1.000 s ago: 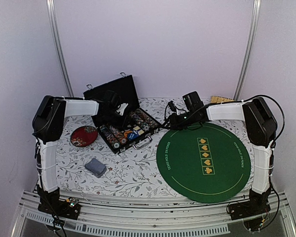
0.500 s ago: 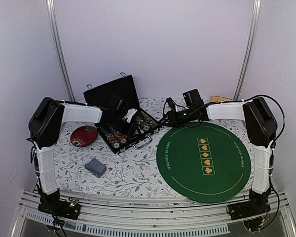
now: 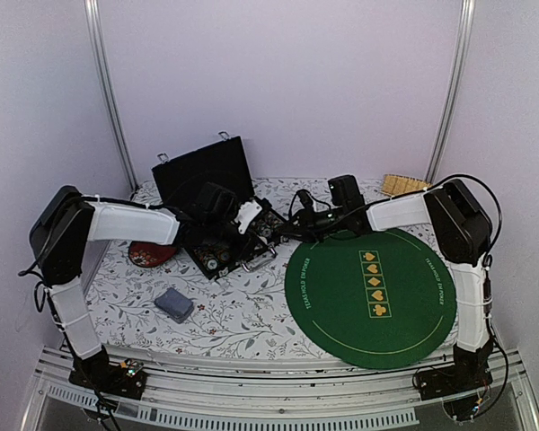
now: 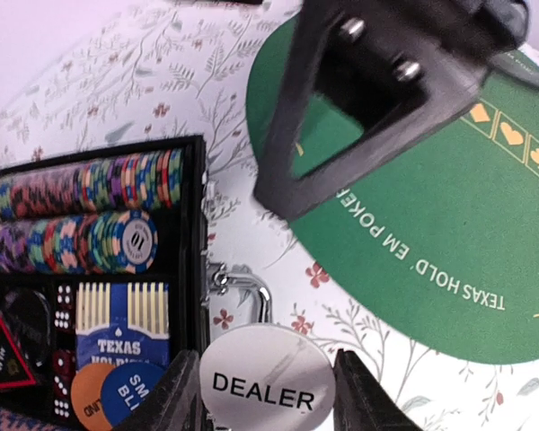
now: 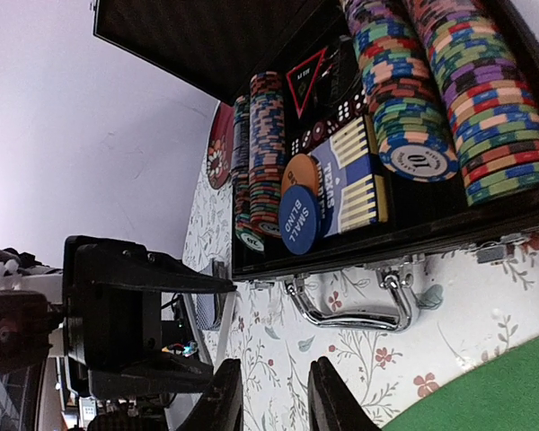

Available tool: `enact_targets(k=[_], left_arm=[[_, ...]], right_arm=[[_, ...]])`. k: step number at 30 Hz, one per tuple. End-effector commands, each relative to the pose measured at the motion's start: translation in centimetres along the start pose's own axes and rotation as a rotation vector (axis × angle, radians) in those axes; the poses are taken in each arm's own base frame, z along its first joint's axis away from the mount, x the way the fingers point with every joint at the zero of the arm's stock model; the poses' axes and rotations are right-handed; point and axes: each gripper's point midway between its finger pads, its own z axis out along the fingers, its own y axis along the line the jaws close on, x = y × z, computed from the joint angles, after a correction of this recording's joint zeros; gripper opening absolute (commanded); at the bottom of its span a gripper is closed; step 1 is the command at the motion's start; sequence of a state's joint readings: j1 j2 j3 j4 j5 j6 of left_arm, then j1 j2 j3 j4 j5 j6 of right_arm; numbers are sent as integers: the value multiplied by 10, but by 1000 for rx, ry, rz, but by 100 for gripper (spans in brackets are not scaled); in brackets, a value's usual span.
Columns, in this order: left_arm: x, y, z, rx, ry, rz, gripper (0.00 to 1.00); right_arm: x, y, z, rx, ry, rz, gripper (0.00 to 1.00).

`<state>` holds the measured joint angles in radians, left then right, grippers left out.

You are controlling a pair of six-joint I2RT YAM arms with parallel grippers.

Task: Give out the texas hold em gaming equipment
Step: Pass from the left arm to the right

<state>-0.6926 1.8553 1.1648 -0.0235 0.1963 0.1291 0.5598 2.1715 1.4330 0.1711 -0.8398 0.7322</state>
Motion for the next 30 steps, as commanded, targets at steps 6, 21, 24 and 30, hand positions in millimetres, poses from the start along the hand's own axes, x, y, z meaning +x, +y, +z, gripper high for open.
enact_targets(k=[6, 21, 24, 30], left_arm=[[-27, -10, -10, -83, -121, 151, 41], [-34, -13, -9, -112, -138, 194, 41], [-33, -13, -8, -113, -132, 198, 41], [-30, -13, -15, -121, -118, 179, 55]], right_arm=[[20, 26, 17, -144, 67, -24, 31], [33, 25, 32, -164, 111, -17, 17], [34, 26, 32, -168, 117, -16, 3], [28, 29, 20, -161, 92, -36, 2]])
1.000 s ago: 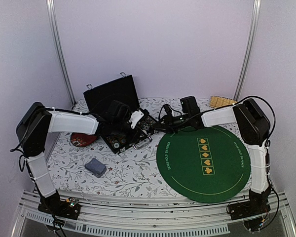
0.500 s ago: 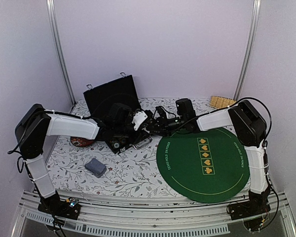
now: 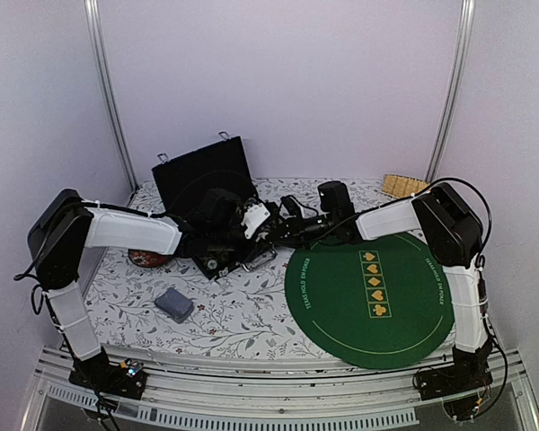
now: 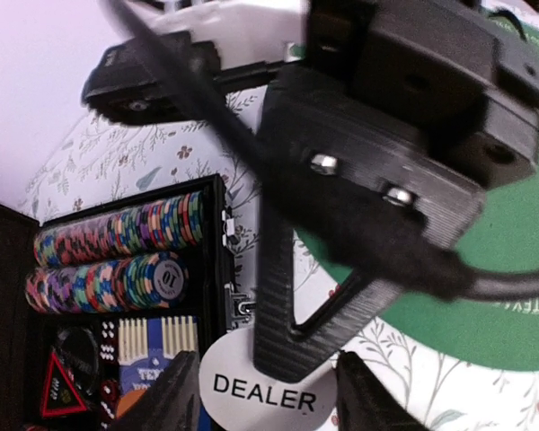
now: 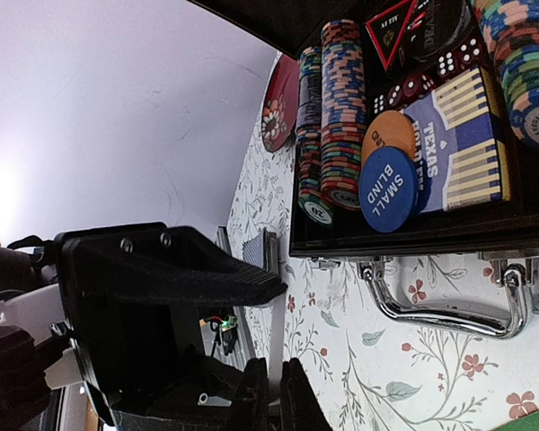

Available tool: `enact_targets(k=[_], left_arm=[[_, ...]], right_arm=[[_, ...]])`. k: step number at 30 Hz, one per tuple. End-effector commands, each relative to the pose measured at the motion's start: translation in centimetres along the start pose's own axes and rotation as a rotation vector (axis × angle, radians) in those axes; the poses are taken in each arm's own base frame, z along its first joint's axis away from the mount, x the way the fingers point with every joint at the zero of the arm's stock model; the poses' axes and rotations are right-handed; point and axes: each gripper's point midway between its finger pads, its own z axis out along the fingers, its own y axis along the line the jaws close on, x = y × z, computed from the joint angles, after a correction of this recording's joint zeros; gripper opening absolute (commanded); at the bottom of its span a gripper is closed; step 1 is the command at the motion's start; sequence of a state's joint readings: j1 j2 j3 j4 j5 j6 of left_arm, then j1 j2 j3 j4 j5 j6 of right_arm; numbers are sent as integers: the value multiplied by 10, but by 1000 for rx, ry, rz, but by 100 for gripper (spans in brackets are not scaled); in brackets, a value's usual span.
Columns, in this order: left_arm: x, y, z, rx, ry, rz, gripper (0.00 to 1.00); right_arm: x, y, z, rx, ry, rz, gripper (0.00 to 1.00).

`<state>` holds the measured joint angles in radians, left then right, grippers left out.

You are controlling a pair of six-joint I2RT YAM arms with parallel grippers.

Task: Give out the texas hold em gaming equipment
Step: Pass from the left arm to the right, then place the dealer button in the dealer area.

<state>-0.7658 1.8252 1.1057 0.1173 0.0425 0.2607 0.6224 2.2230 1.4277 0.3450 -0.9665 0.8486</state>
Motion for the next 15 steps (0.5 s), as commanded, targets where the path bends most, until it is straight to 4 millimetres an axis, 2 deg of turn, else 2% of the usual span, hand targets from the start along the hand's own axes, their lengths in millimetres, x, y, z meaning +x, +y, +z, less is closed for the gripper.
enact_targets(k=[1, 3, 6, 8, 12, 15], left_arm=[[-16, 1, -16, -8, -39, -21, 63], [-22, 2, -29, -8, -50, -54, 77], [-29, 8, -47, -17, -51, -129, 90], [-30, 9, -59, -4, -42, -196, 97], [-23, 19, -80, -7, -8, -338, 98], [-2, 32, -94, -47, 90, -451, 98]], right_arm=[[-3, -1, -14, 9, -19, -39, 2], [-7, -2, -28, 28, -43, -44, 2], [-10, -2, -54, 85, -72, -46, 2], [-10, -8, -71, 153, -81, -70, 2], [-6, -26, -112, 310, -87, -79, 2], [0, -39, -147, 395, -101, -54, 2]])
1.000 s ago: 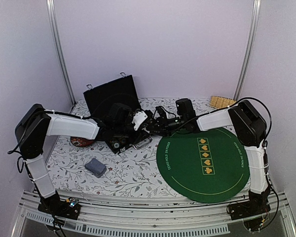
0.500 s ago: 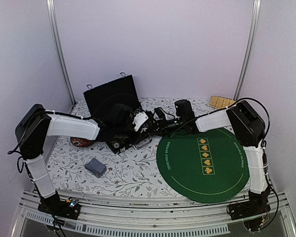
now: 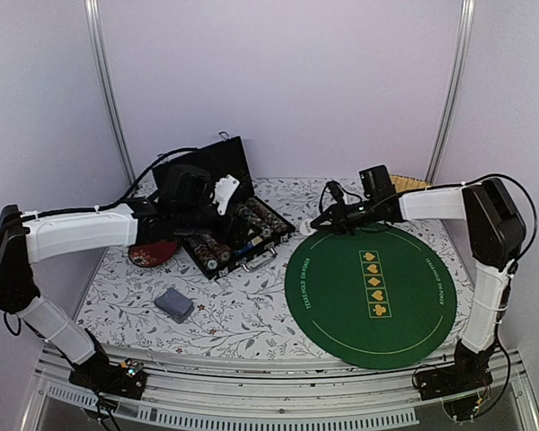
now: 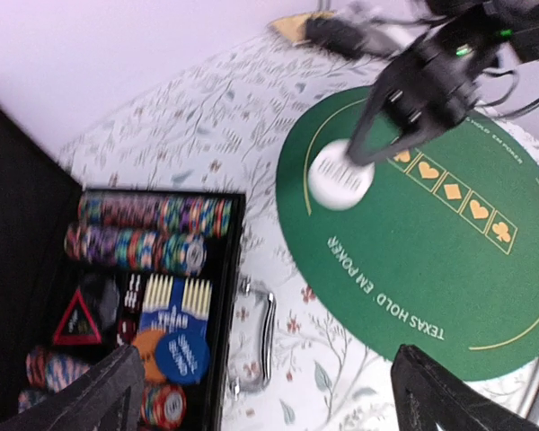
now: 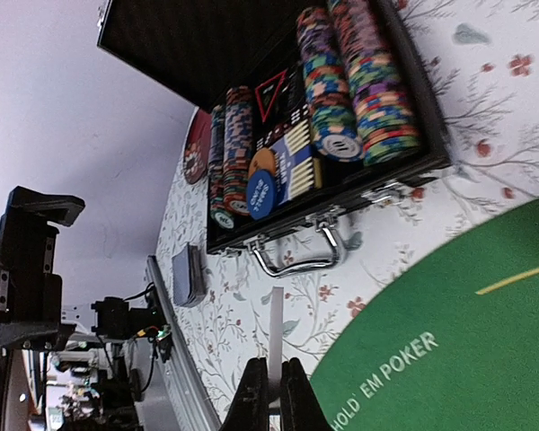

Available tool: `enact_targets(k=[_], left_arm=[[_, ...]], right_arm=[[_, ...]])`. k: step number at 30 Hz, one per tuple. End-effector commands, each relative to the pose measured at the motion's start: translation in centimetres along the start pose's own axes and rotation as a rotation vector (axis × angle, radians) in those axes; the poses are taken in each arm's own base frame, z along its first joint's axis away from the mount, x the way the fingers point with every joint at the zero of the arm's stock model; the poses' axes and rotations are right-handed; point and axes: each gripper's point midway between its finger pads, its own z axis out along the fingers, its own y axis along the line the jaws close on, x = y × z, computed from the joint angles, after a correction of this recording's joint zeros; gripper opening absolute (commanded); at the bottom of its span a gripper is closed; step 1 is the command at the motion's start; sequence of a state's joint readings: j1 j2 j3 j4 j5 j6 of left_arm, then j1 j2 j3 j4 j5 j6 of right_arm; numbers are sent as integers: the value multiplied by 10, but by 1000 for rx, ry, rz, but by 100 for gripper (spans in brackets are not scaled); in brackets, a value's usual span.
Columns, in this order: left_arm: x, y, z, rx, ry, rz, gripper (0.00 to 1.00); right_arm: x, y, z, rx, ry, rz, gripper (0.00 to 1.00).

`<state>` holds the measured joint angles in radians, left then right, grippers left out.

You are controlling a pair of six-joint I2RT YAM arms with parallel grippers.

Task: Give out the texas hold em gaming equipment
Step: Place the dealer button in the dealer area.

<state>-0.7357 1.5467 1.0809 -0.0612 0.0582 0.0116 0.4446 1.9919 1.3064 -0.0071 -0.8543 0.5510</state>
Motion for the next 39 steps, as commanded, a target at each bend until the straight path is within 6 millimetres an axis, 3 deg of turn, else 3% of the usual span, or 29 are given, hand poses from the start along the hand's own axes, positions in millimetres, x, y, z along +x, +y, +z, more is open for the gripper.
enact_targets(k=[1, 5, 6, 10, 20, 32, 36, 39], left_arm=[[41, 28, -20, -73, 186, -227, 98], [58, 57, -42, -147, 240, -341, 98], [59, 62, -49, -157, 235, -363, 98], [59, 83, -67, -222, 189, -418, 98], [65, 126, -90, -323, 76, -517, 98], [66, 133, -102, -318, 40, -549, 98], [67, 136, -102, -317, 37, -560, 98], [68, 137, -102, -318, 38, -562, 98]], right_arm=[[16, -32, -49, 182, 19, -7, 2], [23, -57, -88, 299, 10, 35, 2], [35, -68, -97, 328, 20, 68, 2], [44, -96, -146, 393, -71, 173, 2], [85, -164, -257, 496, -400, 517, 2], [113, -199, -292, 614, -515, 693, 4], [119, -205, -288, 610, -493, 718, 10], [120, -206, -287, 614, -491, 724, 20]])
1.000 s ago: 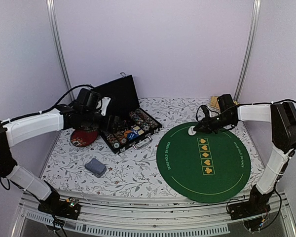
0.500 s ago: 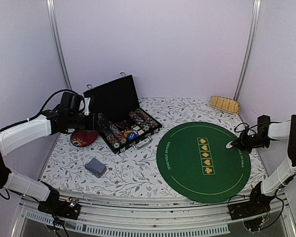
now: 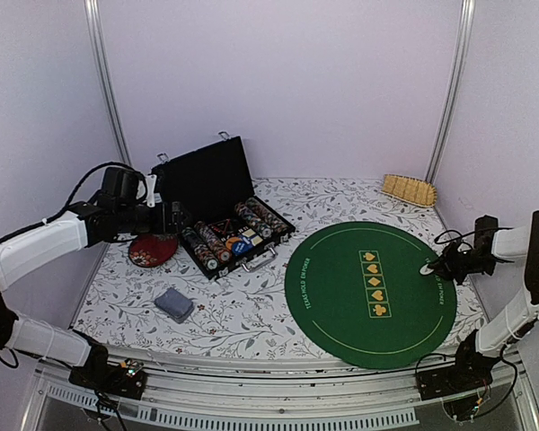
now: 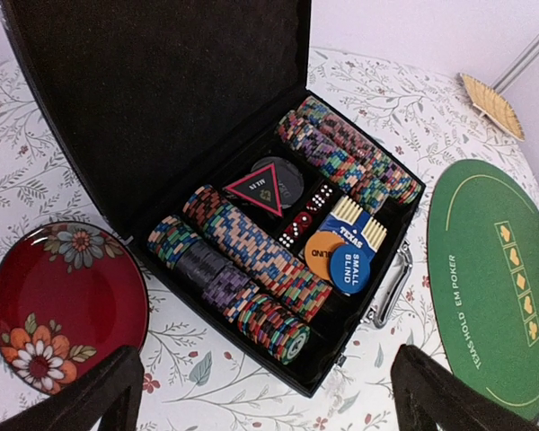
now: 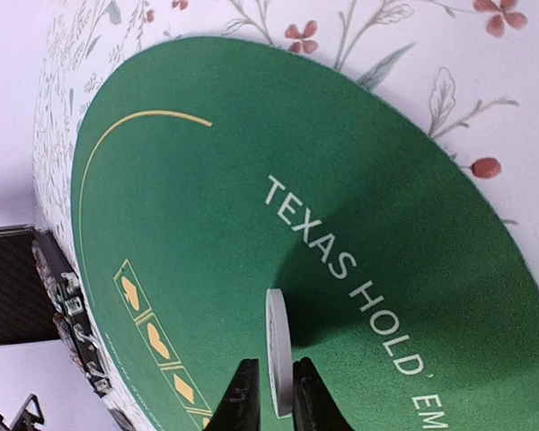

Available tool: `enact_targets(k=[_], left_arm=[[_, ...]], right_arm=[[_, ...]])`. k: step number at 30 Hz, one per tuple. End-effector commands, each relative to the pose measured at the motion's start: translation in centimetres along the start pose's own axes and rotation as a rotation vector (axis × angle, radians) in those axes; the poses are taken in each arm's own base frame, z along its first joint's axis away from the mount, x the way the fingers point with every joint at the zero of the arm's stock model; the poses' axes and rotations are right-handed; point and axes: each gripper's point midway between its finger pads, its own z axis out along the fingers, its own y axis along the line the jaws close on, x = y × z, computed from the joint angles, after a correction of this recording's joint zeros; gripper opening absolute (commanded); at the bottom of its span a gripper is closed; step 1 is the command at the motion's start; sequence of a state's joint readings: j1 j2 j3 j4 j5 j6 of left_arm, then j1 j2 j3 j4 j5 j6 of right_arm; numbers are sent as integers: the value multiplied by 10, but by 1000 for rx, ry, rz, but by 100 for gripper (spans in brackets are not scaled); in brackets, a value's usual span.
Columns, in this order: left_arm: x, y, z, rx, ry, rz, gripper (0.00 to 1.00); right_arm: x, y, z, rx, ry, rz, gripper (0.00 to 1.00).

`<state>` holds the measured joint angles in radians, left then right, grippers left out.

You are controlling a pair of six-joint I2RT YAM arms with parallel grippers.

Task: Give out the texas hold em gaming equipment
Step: Place the dealer button in the dealer area, then pick up the small blind button from the poker case.

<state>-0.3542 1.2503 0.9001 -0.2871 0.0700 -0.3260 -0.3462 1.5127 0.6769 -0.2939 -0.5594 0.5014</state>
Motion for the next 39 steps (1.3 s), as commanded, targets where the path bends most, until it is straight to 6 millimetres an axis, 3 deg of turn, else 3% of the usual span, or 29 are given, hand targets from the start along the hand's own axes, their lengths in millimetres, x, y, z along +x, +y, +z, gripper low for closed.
enact_targets(k=[1, 5, 11, 14, 15, 16, 20, 23, 27, 30, 35, 39], left_arm=[[-3, 5, -2, 5, -21, -16, 98], [-5, 7, -3, -9, -27, -12, 98], [-5, 9, -3, -21, -31, -10, 98], [-4, 12, -3, -33, -31, -8, 98], [-4, 13, -2, -37, -31, -8, 98], [-4, 13, -2, -37, -28, -7, 98], [-5, 14, -2, -42, -29, 3, 98], [-6, 7, -1, -8, -26, 14, 98], [-5, -19, 2, 99, -12, 33, 98], [0, -45, 12, 146, 20, 100, 97], [15, -76, 51, 186, 128, 165, 89], [23, -86, 87, 157, 204, 229, 79]], right_arm=[[-2, -6, 1, 20, -13, 11, 24], [-12, -5, -9, 50, -72, 9, 34], [-37, 7, -44, 112, -222, -32, 46], [-46, 25, -63, 82, -283, -80, 49], [-47, 31, -67, 68, -292, -98, 60], [-50, 37, -71, 55, -303, -111, 64], [-48, 76, -78, 16, -329, -232, 71], [-35, 118, -71, 0, -318, -374, 72], [-3, 177, -52, -100, -228, -586, 71], [24, 207, -37, -202, -153, -676, 69], [72, 241, -13, -317, -48, -804, 68], [97, 248, 4, -366, 12, -849, 68]])
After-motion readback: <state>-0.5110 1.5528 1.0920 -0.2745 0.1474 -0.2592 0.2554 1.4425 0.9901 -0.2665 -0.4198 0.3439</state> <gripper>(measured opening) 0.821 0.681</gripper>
